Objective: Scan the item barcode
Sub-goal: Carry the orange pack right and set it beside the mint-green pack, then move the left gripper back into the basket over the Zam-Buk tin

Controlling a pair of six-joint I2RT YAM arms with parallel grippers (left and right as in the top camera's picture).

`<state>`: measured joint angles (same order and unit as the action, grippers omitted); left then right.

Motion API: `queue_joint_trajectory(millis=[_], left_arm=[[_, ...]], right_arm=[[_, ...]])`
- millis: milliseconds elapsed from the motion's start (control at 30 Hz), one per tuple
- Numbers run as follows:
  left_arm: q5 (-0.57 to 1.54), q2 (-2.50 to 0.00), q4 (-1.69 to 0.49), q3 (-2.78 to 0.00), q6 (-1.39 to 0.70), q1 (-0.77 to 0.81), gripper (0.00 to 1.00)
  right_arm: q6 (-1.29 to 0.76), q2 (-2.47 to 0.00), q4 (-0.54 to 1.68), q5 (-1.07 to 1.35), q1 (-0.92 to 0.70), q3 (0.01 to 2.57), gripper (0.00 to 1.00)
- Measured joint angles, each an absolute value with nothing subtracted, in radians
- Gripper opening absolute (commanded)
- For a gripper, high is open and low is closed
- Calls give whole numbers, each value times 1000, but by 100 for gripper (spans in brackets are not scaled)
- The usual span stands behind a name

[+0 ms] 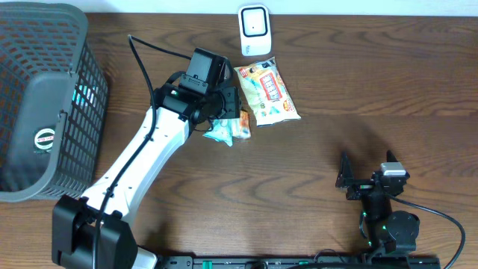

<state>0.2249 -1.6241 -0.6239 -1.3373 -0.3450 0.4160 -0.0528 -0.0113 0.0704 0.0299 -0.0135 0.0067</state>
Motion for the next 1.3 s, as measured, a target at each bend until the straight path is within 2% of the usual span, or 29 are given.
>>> queue_joint_trajectory(millis=[133,333,567,900,1300], left_arm=[[207,-1585,-624,-1338,-309,415,66],[113,-1451,-613,-1347,-285,395,66],[47,-1281,-497,-1355,-279,311,66],[23,-1085,-372,-1362,-279,76,66],[17,-1076,-302,-1362,-279,-197,67]], right_arm=[[-53,-11,70,30,-14,7,99],[-53,-11,70,30,-14,7,99],[-53,-11,70,30,-14,7,99],[-53,-11,70,30,-14,7,99],[-53,-11,70,30,-14,7,99]])
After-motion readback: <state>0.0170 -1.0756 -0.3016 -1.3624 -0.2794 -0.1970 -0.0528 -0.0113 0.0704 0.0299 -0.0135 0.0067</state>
